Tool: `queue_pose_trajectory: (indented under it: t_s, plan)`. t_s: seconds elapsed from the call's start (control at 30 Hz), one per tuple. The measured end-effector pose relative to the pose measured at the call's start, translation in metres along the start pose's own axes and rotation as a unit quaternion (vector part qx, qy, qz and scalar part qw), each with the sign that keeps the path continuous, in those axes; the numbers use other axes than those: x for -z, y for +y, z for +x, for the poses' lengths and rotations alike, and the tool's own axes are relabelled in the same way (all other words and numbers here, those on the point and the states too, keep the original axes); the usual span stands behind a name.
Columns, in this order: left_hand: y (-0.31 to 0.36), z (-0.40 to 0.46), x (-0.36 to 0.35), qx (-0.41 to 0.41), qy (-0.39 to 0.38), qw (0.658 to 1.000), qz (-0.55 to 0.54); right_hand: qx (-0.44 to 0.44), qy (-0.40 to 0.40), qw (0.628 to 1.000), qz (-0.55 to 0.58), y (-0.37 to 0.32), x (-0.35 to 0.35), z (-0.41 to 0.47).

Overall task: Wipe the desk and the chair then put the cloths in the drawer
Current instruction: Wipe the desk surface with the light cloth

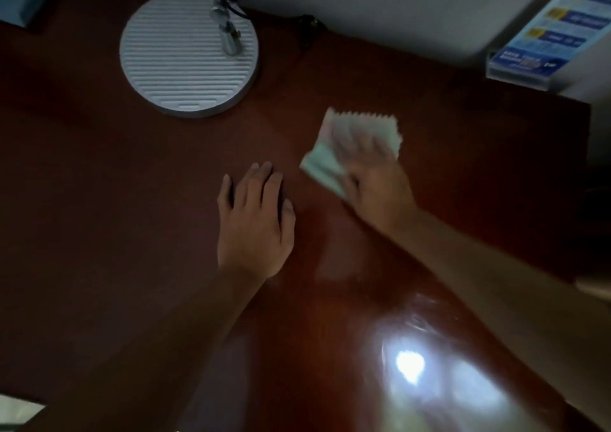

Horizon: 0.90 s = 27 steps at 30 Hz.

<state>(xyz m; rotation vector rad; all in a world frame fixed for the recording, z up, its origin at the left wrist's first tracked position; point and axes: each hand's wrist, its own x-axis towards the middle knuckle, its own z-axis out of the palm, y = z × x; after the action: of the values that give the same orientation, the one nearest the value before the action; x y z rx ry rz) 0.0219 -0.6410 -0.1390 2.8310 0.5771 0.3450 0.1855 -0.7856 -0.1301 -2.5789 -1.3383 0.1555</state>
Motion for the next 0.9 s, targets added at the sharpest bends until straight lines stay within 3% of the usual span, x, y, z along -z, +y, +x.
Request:
queue_pose_trajectory:
  t_s: [0.1,0.2,0.37,0.43,0.57,0.67,0.8,0.87,0.9]
  plan:
    - [0.0,0.0,0.0,0.003,-0.006,1.0,-0.003,-0.108,0.027,0.993,-0.025,0.045,0.012,0.062]
    - [0.0,0.001,0.002,0.008,-0.018,1.0,-0.001,-0.128,0.038,0.991,-0.019,0.043,0.012,0.072]
    - [-0.001,0.0,0.003,0.004,-0.018,1.0,-0.002,0.042,-0.028,0.998,0.028,-0.016,0.0,-0.066]
    - [-0.001,0.0,0.002,0.006,-0.019,1.0,0.001,0.045,-0.032,0.998,0.016,0.009,0.008,-0.094]
    - [0.0,0.0,0.001,0.0,-0.016,1.0,0.01,-0.136,0.042,0.99,0.016,0.083,0.029,-0.061]
    - [-0.001,-0.001,0.001,0.0,-0.012,1.0,0.006,-0.202,0.054,0.977,0.031,0.068,0.024,-0.071]
    - [0.0,0.0,0.0,0.001,-0.014,1.0,0.014,-0.109,0.039,0.993,0.022,0.008,0.002,-0.155]
    - [0.0,-0.001,-0.002,-0.001,-0.009,1.0,0.02,-0.067,0.033,0.997,0.013,0.023,0.007,-0.161]
    - [0.0,-0.001,-0.002,-0.002,-0.005,1.0,0.02,-0.09,0.036,0.995,0.006,0.039,0.011,-0.151]
